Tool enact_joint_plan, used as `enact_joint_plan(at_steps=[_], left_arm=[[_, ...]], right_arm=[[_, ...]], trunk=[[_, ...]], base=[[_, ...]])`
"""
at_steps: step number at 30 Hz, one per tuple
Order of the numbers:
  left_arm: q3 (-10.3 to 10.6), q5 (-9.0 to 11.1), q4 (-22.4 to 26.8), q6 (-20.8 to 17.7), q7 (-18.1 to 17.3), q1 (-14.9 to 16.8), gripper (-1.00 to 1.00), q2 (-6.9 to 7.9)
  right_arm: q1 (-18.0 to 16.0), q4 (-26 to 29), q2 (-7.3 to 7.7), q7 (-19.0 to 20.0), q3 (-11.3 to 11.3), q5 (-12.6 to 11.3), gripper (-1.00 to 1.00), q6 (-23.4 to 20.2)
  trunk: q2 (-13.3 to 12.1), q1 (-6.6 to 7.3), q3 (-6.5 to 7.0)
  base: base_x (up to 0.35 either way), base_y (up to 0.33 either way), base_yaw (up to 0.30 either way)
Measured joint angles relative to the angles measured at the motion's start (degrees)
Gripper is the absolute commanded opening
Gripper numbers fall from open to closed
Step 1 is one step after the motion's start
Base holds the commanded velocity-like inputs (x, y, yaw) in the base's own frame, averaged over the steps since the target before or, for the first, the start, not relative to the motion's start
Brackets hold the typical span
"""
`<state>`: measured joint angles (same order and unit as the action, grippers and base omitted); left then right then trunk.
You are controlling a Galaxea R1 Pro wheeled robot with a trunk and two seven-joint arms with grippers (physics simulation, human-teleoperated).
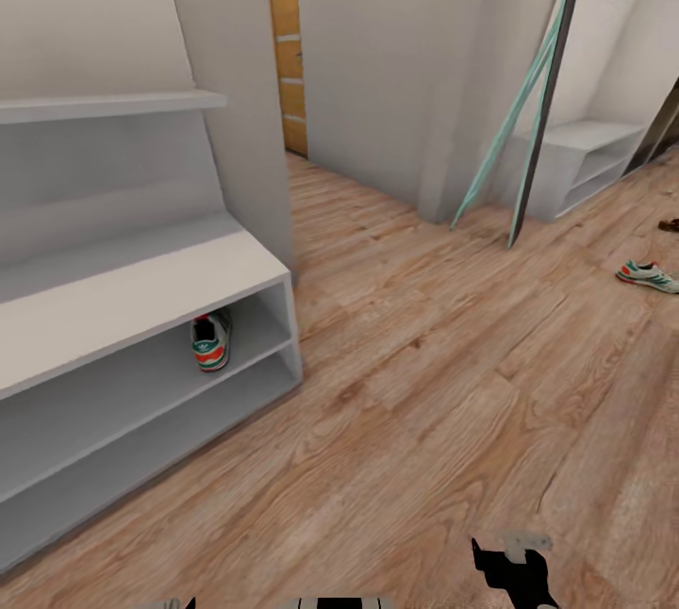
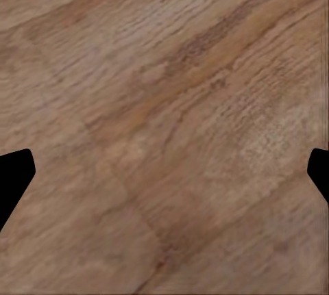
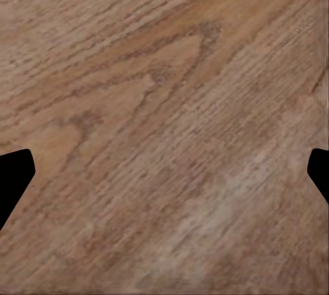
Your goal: Pick up the two gym shoes and the two sandals from the corridor floor and place them onto the hallstand (shoe rack) in the corridor, making sure they are on the rack and not on the floor. Arrange them so the two gym shoes are next to each other and the two sandals are next to each other.
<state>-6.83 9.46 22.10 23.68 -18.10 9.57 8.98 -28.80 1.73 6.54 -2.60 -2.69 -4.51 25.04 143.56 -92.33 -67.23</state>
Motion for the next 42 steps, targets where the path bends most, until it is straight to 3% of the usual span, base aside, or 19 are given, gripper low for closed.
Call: enact_joint_plan(at_steps=[10,22,42], left_arm=[[0.00,-0.03,0.00,0.00,-0.02,0.00,1.00,0.00],[0.04,-0.05,0.00,0.00,-0.04,0.00,1.00,0.00],[0.09,-0.12,0.00,0.00,-0.07,0.00,1.00,-0.07]], right_arm=[[0.02,0.00,0.03,-0.02,0.06,-0.03,1.00,0.00],[0.10,0.00,0.06,-0.20,3.83,-0.07,1.00,-0.04],[0.10,0.00,0.07,-0.20,4.41,-0.12,1.00,-0.05]], trunk=[[0.00,0.00,0.00],[0.00,0.00,0.00],[0.00,0.00,0.00]], base=[[0.000,0.000,-0.279],[0.000,0.000,-0.279],[0.000,0.000,-0.278]])
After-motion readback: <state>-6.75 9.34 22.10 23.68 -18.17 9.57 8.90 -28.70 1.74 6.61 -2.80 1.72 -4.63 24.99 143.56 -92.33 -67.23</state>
